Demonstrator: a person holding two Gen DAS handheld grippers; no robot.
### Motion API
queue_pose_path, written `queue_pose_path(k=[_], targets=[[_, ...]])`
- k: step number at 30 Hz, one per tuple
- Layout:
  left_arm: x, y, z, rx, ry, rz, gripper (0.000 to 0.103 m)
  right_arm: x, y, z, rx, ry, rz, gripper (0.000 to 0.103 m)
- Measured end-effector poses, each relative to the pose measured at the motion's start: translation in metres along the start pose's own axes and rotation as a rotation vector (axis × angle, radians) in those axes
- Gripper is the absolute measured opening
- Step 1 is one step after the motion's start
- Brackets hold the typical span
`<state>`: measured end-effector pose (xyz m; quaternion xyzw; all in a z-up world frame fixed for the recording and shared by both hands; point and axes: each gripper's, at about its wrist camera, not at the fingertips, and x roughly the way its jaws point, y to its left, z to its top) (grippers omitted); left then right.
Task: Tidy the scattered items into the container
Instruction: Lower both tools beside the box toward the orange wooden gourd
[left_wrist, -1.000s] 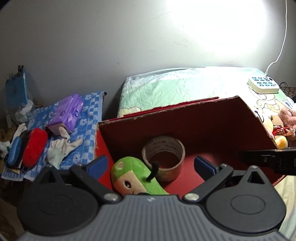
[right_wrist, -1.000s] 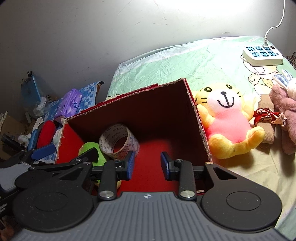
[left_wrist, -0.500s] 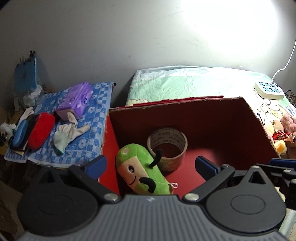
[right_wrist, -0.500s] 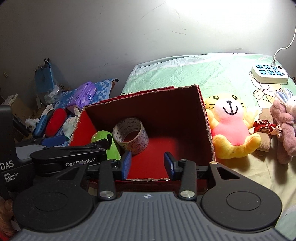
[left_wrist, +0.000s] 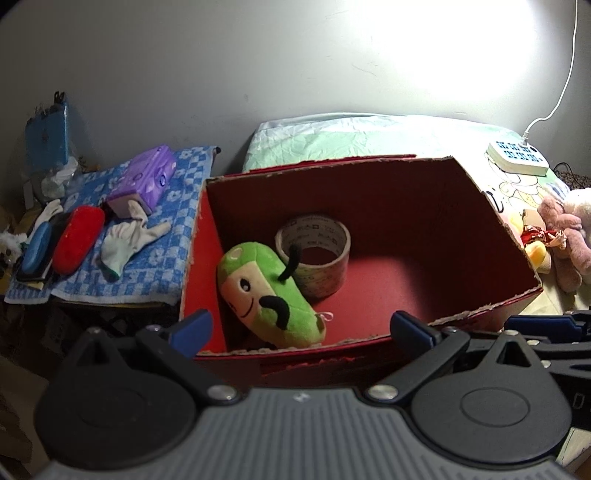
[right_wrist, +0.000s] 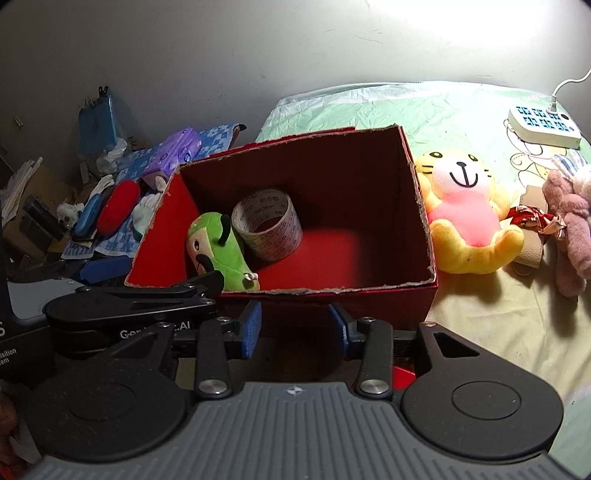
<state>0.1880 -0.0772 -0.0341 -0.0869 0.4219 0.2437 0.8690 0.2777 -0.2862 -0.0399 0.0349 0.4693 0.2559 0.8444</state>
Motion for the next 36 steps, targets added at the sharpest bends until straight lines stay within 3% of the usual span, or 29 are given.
queue_pose_path(k=[22, 36], targets=[[0.013, -0.005, -0.026, 0.005, 0.074, 0.034, 0.102, 0.021, -0.011, -0.023, 0.051, 0.059, -0.043, 0.043], [0.04, -0.009, -0.058, 0.001, 0.194, -0.051, 0.102, 0.036, -0.027, -0.038, 0.119, 0.099, -0.028, 0.043]])
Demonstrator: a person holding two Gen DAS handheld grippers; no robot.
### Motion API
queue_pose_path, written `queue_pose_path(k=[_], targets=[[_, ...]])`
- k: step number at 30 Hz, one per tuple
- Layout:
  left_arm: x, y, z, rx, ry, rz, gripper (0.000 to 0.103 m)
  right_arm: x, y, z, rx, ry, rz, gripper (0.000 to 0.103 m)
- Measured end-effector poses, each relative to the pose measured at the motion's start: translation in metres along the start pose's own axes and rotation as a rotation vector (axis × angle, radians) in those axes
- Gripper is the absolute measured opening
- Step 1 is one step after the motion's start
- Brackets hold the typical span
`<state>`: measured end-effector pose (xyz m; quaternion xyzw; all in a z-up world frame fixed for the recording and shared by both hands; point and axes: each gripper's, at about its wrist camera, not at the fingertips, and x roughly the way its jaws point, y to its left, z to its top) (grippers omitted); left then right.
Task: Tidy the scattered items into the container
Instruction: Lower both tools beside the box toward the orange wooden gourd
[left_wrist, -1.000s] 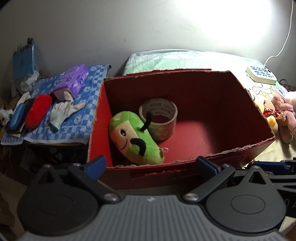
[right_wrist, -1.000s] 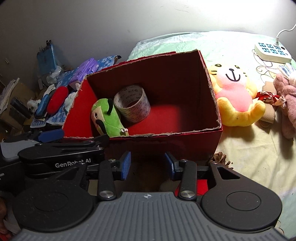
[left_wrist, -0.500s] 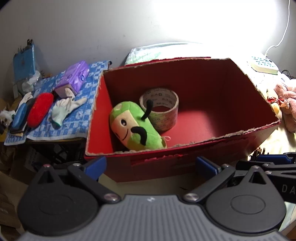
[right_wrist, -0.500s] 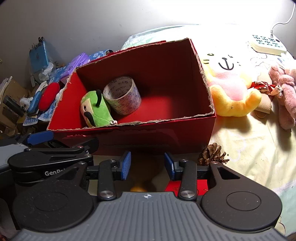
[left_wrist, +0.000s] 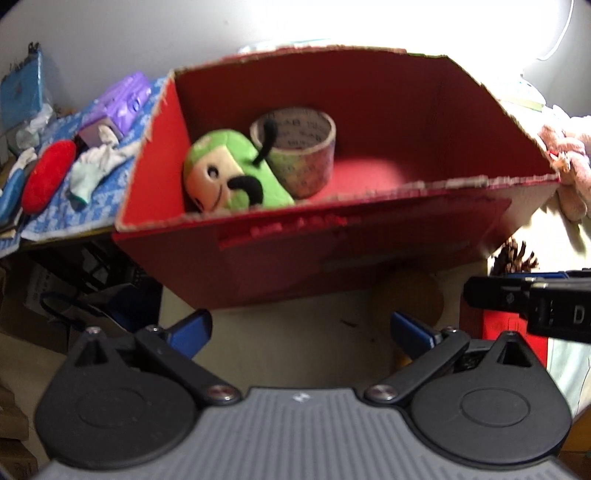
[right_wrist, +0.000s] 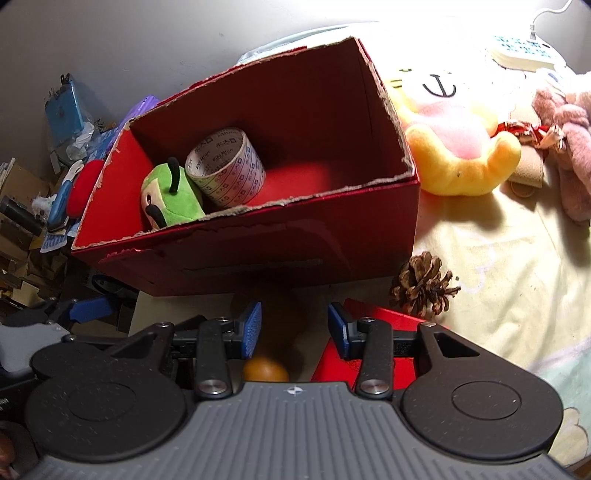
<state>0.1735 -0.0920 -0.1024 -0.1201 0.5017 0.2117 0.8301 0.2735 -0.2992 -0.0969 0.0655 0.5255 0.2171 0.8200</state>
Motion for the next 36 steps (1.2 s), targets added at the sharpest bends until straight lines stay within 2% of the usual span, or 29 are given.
queue_pose_path(k=[9, 15, 18, 22, 29, 36], targets=[[0.013, -0.006, -0.015, 0.012, 0.048, -0.024, 0.102, -0.001, -0.002, -0.011, -0.013, 0.001, 0.007, 0.046], [0.024, -0.011, -0.023, 0.006, 0.088, -0.034, 0.102, 0.003, 0.003, -0.017, -0.046, -0.031, 0.031, 0.046], [0.027, -0.011, -0.023, -0.004, 0.087, -0.018, 0.102, 0.009, 0.008, -0.016, -0.066, -0.04, 0.024, 0.044], [0.03, -0.012, -0.025, -0.013, 0.086, -0.017, 0.102, 0.014, 0.01, -0.017, -0.065, -0.028, 0.062, 0.042], [0.037, -0.011, -0.025, -0.02, 0.095, -0.007, 0.102, 0.027, 0.019, -0.017, -0.092, -0.013, 0.058, 0.039], [0.045, -0.01, -0.025, -0.031, 0.119, -0.023, 0.102, 0.03, 0.023, -0.014, -0.102, -0.006, 0.051, 0.046]])
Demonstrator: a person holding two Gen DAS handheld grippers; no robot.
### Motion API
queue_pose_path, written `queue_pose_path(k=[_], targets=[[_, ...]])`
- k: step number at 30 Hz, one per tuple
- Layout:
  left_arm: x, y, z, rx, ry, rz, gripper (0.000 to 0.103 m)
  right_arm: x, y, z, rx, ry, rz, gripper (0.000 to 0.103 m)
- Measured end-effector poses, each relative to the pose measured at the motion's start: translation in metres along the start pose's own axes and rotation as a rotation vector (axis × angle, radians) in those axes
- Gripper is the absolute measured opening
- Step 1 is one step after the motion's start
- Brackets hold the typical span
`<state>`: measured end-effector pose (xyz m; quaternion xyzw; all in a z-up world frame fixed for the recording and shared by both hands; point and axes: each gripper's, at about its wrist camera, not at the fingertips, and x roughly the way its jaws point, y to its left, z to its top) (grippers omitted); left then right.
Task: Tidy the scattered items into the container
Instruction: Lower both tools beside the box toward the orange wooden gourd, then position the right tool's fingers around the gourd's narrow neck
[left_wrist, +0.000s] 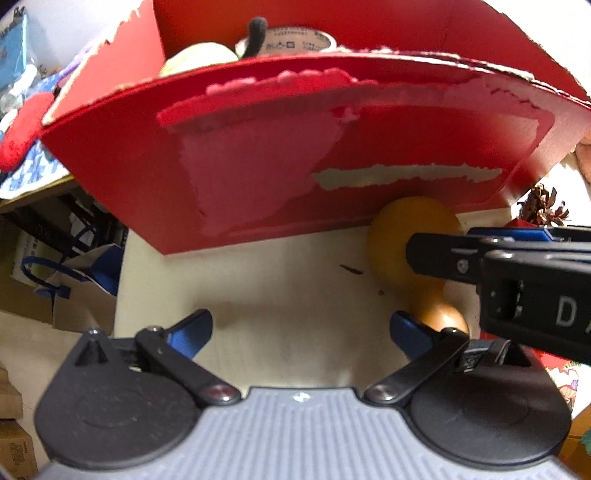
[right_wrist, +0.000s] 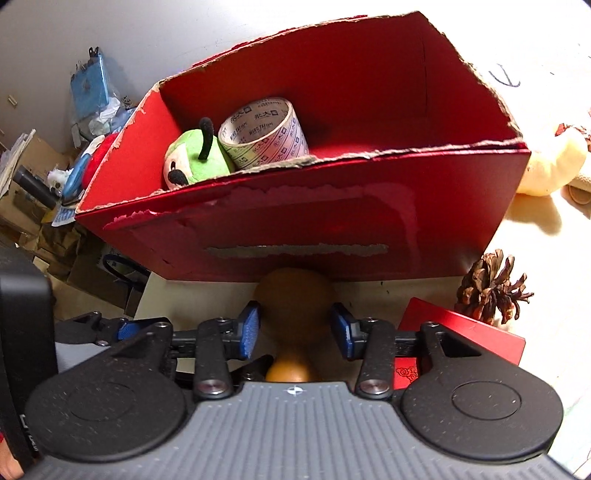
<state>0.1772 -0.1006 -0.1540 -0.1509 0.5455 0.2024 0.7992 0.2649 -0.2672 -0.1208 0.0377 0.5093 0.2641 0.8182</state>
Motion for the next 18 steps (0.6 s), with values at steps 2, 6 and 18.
queue_pose_path(k=[2, 6, 18], targets=[[0.001, 0.0, -0.001, -0.002, 0.005, -0.017, 0.102, -0.001, 0.002, 0.0, -0.015, -0.001, -0.007, 0.046], [0.003, 0.001, -0.002, -0.002, 0.01, -0.044, 0.1, 0.0, -0.007, 0.001, 0.018, 0.01, 0.011, 0.048], [0.003, -0.001, 0.0, -0.015, 0.01, -0.077, 0.096, 0.015, -0.008, 0.001, 0.046, 0.066, 0.063, 0.057]])
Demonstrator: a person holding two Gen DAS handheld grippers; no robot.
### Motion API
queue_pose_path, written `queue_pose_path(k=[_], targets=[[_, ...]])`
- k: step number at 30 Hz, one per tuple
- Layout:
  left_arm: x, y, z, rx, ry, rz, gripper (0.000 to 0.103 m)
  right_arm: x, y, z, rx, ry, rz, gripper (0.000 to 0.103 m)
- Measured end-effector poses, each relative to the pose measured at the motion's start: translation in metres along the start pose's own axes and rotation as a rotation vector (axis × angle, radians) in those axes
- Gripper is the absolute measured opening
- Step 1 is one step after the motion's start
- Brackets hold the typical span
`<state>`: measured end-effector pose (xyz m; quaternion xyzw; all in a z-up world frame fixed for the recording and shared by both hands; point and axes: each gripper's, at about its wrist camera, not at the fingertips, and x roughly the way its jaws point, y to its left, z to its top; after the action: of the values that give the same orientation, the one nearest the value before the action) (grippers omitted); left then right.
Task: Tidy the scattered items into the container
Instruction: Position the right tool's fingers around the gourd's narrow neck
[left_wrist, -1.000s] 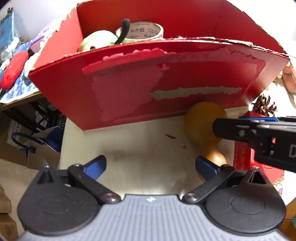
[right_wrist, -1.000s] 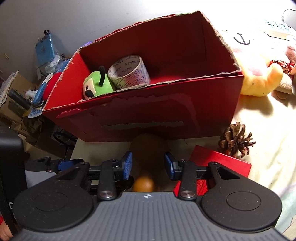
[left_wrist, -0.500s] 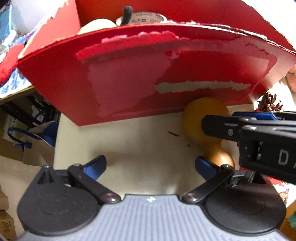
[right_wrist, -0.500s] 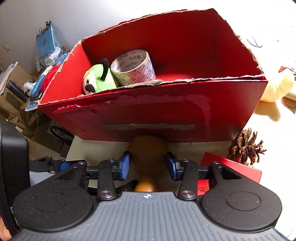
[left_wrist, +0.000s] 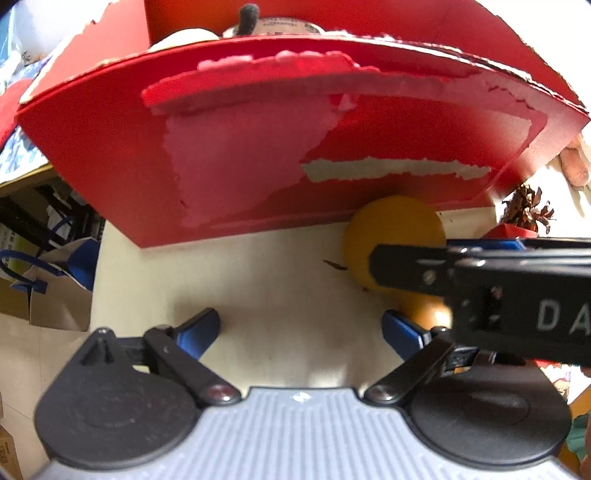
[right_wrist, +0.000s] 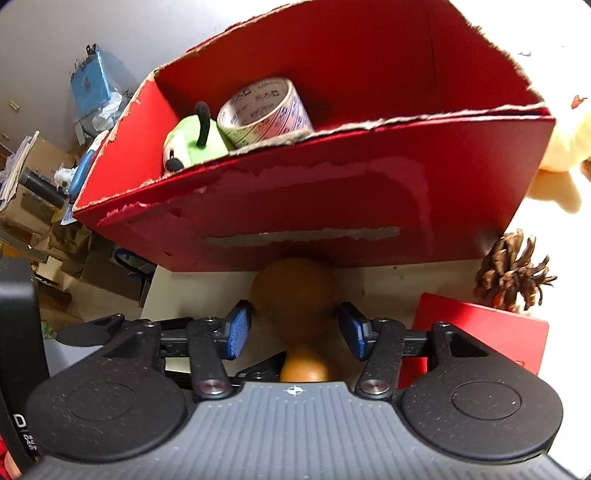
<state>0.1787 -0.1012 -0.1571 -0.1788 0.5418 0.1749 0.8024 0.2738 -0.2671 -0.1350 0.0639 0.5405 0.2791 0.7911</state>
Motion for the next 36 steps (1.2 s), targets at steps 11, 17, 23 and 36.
queue_pose_path(k=[11, 17, 23, 36], targets=[[-0.011, 0.002, 0.0, 0.006, -0.009, -0.02, 0.09, 0.003, -0.005, 0.001, 0.038, 0.016, 0.026, 0.057], [-0.019, 0.009, 0.003, -0.009, -0.026, -0.062, 0.092, 0.002, -0.017, 0.002, 0.122, 0.015, 0.057, 0.057], [-0.032, 0.021, 0.002, -0.011, -0.04, -0.101, 0.099, 0.002, -0.028, 0.003, 0.212, 0.039, 0.109, 0.058], [-0.024, 0.027, -0.003, 0.02, -0.039, -0.117, 0.099, 0.006, -0.015, 0.005, 0.182, 0.097, 0.094, 0.057]])
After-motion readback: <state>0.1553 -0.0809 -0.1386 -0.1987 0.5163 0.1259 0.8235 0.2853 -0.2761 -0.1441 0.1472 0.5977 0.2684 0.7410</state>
